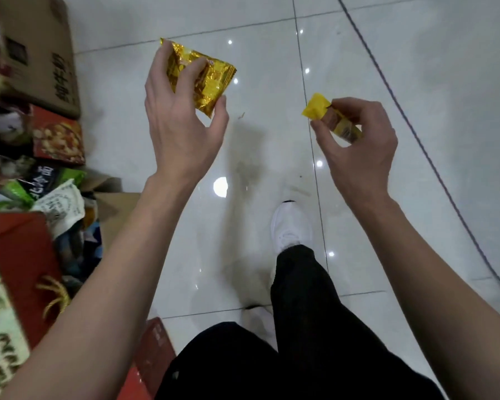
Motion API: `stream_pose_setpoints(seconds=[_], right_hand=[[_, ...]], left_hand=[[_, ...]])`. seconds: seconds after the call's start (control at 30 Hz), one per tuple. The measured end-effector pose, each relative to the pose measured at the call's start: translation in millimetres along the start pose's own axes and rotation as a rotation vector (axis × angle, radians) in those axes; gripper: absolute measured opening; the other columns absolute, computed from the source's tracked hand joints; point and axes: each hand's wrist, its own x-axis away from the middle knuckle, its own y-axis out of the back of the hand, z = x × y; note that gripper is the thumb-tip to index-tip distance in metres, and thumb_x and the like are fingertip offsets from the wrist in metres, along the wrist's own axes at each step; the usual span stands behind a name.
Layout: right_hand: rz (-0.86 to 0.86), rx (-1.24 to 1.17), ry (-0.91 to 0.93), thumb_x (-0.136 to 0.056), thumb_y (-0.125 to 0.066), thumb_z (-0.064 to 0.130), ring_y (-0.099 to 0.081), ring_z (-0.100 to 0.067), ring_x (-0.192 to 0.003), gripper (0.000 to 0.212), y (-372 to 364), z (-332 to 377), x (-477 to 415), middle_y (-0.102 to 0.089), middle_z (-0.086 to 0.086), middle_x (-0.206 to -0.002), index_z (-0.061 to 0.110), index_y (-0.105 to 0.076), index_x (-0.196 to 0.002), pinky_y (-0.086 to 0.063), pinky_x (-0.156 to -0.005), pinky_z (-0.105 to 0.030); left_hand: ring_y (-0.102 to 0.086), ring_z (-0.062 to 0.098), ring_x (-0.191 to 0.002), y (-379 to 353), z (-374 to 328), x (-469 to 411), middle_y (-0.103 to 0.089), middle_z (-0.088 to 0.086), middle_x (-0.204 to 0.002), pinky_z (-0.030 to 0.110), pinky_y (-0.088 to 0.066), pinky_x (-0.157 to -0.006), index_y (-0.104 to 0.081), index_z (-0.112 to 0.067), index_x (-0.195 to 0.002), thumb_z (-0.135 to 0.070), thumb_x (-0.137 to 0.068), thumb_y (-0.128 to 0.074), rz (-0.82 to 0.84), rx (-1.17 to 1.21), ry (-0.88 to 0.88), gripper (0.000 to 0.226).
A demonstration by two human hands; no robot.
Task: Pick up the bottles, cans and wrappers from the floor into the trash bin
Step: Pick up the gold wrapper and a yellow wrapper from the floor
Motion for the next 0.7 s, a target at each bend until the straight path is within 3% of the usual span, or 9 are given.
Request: stream_pose_setpoints(seconds=[0.23,0.37,0.5,0.6,0.7], right_hand=[[-0.126,-0.04,-0.079,-0.089,-0.078,0.033,-0.065,-0.015,-0.096,0.03,149,146,20,-0.071,0.002,-0.101,0.015,-0.068,-0.112,-0.055,-0.082,-0.051],[-0.201,-0.009,-0.112,-0.089,-0.079,0.031,-0.063,-0.007,-0.093,0.03,235,210,42,-0.064,0.02,-0.097,0.013,-0.069,-0.111,-0.055,-0.084,-0.047],[-0.264,0.04,-0.138,-0.089,-0.079,0.029,-0.062,-0.003,-0.092,0.03,298,234,63,-0.056,0.032,-0.1,0.012,-0.07,-0.111,-0.055,-0.083,-0.045],[-0.288,0.052,-0.194,-0.089,-0.077,0.034,-0.065,-0.013,-0.096,0.029,335,228,82,-0.06,0.026,-0.1,0.018,-0.068,-0.112,-0.054,-0.085,-0.056],[-0.332,0.086,-0.247,-0.089,-0.076,0.036,-0.063,-0.011,-0.096,0.03,372,209,104,-0.067,0.014,-0.099,0.016,-0.07,-0.11,-0.054,-0.084,-0.054]], left_hand=[[-0.042,0.031,-0.139,162,-134,-23,-0.042,0.021,-0.147,0.038,-0.036,-0.112,-0.061,-0.013,-0.131,-0.035,-0.091,-0.064,0.068,0.087,-0.048,0.046],[-0.039,0.03,-0.141,228,-211,-27,-0.039,0.02,-0.15,0.038,-0.035,-0.113,-0.061,-0.014,-0.131,-0.037,-0.091,-0.064,0.129,0.144,-0.094,0.046],[-0.039,0.031,-0.139,256,-271,-25,-0.04,0.02,-0.149,0.037,-0.036,-0.111,-0.061,-0.015,-0.13,-0.037,-0.091,-0.065,0.131,0.194,-0.157,0.045],[-0.04,0.031,-0.139,256,-308,-10,-0.04,0.019,-0.149,0.037,-0.035,-0.11,-0.061,-0.016,-0.13,-0.036,-0.09,-0.066,0.155,0.213,-0.206,0.045],[-0.039,0.031,-0.139,241,-344,15,-0.04,0.019,-0.15,0.04,-0.036,-0.111,-0.061,-0.017,-0.131,-0.037,-0.09,-0.067,0.217,0.244,-0.256,0.046]])
